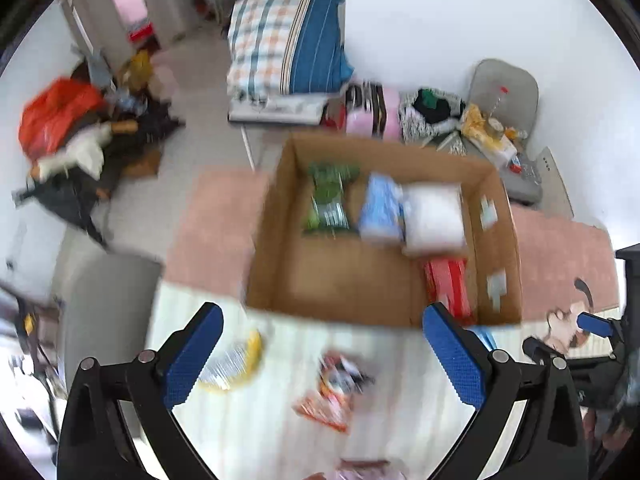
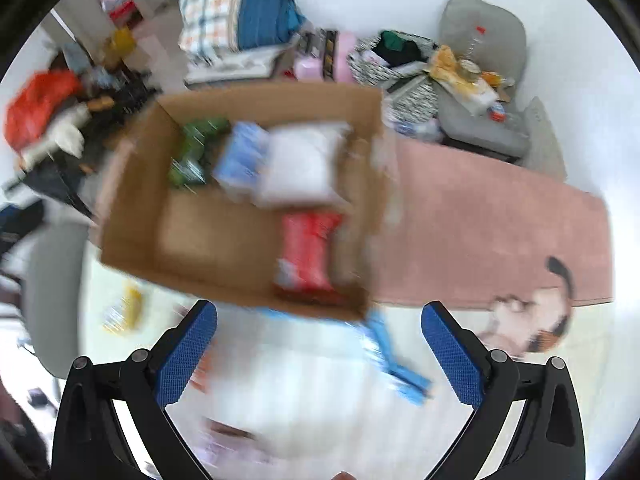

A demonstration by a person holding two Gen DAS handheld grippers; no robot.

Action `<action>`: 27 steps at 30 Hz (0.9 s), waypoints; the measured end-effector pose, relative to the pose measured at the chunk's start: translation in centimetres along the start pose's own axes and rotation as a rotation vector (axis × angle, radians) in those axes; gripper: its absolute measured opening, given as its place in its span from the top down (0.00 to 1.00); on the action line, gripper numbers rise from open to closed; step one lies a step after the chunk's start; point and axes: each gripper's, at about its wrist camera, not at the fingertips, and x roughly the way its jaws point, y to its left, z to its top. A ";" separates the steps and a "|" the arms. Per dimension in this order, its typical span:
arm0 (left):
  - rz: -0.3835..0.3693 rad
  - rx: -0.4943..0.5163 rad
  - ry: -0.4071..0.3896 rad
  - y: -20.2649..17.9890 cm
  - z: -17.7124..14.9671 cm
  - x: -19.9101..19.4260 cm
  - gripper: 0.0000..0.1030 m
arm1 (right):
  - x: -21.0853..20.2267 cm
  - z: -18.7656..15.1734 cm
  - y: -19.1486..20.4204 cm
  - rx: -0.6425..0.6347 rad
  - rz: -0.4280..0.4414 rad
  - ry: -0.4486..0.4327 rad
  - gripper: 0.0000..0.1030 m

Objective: Organize soft objects
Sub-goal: 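Grasp the lilac sock with the right tool while the left tool grasps the panda snack bag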

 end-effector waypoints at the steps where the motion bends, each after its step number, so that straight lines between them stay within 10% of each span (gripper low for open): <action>1: -0.005 -0.002 0.027 -0.3 -0.9 0.7 0.01 | 1.0 -0.9 -1.0 -0.004 -0.018 0.027 0.00; 9: 0.058 0.071 0.273 -1.3 -7.5 9.5 0.01 | 9.8 -6.4 -6.1 0.068 -0.071 0.244 0.00; 20: 0.221 0.060 0.311 7.0 -11.3 8.7 0.01 | 15.8 -21.6 1.5 0.724 0.571 0.615 0.00; 25: 0.234 0.022 0.334 8.9 -12.1 8.7 0.01 | 18.9 -23.7 4.4 0.909 0.625 0.699 0.01; 27: 0.232 0.029 0.337 8.8 -12.0 9.0 0.01 | 19.7 -23.6 5.4 0.906 0.608 0.725 0.19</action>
